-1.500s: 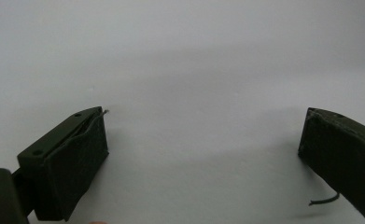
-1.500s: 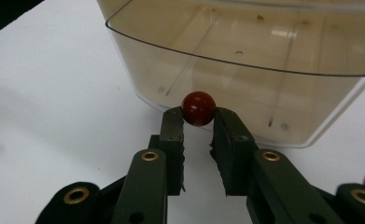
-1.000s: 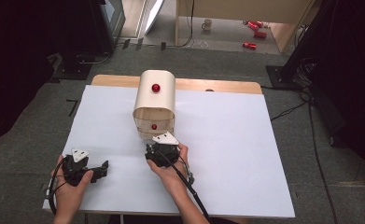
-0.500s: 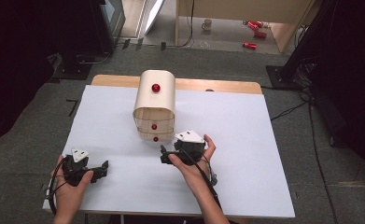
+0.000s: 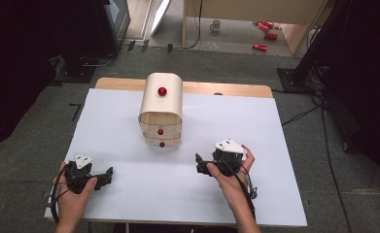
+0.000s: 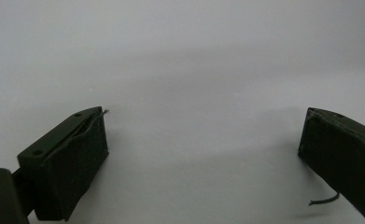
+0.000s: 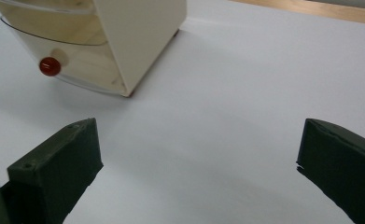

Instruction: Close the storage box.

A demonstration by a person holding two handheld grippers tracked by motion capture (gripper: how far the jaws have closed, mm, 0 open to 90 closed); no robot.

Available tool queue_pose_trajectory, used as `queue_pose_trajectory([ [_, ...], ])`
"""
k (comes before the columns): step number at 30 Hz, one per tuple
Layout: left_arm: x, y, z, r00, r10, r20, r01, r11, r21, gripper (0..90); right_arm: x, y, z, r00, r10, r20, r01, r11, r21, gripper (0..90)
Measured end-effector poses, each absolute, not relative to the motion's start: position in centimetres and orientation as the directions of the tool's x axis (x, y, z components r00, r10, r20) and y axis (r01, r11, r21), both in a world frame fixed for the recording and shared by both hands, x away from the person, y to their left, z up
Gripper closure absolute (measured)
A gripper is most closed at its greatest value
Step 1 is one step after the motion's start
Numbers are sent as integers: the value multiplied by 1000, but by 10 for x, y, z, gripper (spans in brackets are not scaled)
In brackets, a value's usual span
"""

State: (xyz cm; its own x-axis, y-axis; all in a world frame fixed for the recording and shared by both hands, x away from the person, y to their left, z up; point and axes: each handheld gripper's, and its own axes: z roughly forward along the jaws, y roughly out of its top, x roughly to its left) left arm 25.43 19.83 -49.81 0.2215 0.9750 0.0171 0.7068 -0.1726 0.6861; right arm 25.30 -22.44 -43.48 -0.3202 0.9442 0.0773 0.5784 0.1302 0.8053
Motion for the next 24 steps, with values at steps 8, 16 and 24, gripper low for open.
queue_pose_trajectory([
  [8,254,198,-498,222,975,17,707,-173,686,11,243,-262,-437,-280,957,76,572,103,814,0],
  [16,254,198,-498,221,975,17,707,-173,686,11,232,-305,-443,-225,971,74,577,71,814,0],
  [24,254,198,-498,221,975,17,707,-172,686,12,226,-337,-452,-165,983,77,599,38,800,0],
])
